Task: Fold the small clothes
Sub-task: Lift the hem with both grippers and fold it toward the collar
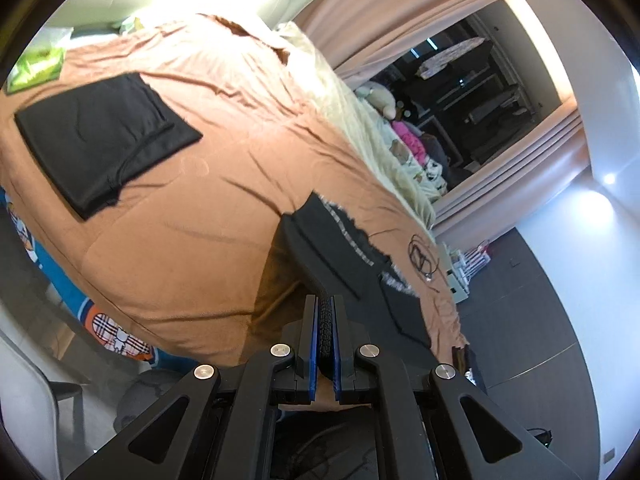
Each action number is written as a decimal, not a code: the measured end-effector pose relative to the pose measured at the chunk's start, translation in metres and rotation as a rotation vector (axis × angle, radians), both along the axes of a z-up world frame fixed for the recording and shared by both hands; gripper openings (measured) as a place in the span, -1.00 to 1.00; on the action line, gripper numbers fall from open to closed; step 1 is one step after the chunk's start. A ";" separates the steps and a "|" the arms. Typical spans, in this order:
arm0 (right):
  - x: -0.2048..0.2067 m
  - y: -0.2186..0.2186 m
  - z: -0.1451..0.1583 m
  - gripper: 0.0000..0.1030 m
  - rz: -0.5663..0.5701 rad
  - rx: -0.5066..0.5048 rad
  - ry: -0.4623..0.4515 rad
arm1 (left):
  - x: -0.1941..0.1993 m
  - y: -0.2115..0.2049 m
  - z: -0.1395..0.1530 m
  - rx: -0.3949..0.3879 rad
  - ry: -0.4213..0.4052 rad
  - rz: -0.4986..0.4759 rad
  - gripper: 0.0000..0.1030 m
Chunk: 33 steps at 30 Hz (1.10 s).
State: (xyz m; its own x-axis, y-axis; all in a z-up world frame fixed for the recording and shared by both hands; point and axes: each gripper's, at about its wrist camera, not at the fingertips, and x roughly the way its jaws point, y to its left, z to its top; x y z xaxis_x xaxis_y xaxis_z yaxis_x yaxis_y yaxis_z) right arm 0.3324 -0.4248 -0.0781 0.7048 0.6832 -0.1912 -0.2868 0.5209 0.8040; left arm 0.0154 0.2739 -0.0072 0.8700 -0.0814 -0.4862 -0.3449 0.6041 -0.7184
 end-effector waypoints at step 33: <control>0.209 0.022 -0.023 -0.95 0.022 -0.030 -0.067 | 0.109 0.025 0.040 0.111 0.027 0.004 -0.90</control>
